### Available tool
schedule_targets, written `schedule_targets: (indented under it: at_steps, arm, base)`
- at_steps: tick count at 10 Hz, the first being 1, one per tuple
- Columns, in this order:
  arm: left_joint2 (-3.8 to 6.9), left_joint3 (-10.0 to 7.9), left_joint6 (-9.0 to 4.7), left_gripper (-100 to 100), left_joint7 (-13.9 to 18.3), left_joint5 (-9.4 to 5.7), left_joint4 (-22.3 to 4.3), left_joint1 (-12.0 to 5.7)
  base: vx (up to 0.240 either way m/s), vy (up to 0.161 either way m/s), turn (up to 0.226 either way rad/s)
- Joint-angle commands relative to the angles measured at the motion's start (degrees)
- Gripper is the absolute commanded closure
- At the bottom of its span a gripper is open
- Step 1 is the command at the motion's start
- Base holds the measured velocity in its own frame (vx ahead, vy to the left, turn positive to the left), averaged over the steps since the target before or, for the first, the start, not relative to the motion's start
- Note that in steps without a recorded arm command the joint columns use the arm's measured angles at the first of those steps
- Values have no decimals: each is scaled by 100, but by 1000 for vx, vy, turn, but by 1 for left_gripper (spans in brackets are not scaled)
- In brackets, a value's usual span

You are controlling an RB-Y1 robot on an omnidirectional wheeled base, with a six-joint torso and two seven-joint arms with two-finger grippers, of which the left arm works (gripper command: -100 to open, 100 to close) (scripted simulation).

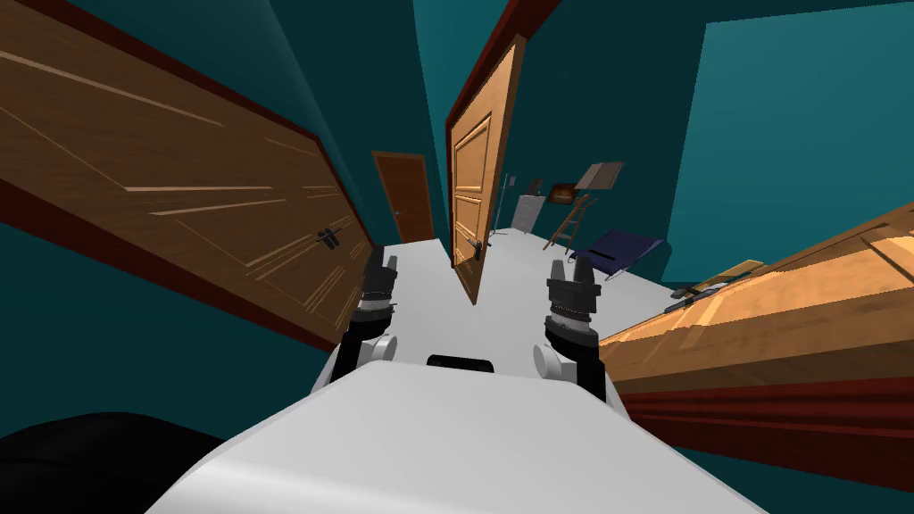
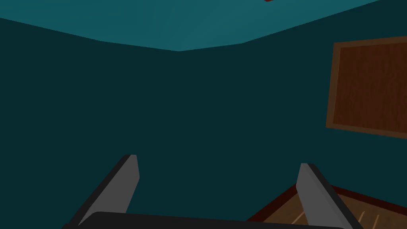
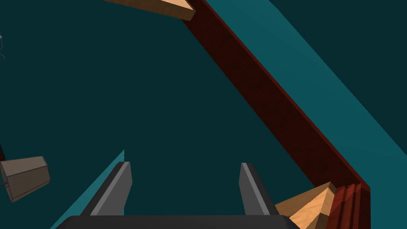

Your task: Push the door open

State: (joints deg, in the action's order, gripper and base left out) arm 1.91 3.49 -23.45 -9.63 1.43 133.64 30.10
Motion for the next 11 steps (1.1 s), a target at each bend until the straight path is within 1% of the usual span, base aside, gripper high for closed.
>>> schedule_targets:
  at_steps: [1, 3, 6, 7, 8, 10, 11]
  arm:
    - [47, 90, 27, -100, 48, -6, -175, -92]
    - [92, 190, 58, -100, 100, -12, -367, -194]
    - [170, 398, 121, -100, 210, -25, -771, -407]
    - [184, 437, 133, -100, 231, -27, -846, -446]
    - [210, 524, 159, -100, 276, -33, -1014, -534]
    - [236, 614, 186, -100, 324, -38, -1189, -627]
    - [261, 708, 215, -100, 374, -44, -1371, -723]
  base:
    - [107, 125, -159]
    - [186, 41, -121]
    - [196, 81, -150]
    - [159, 94, -102]
    - [149, 88, -146]
    - [113, 77, -114]
    - [122, 78, -174]
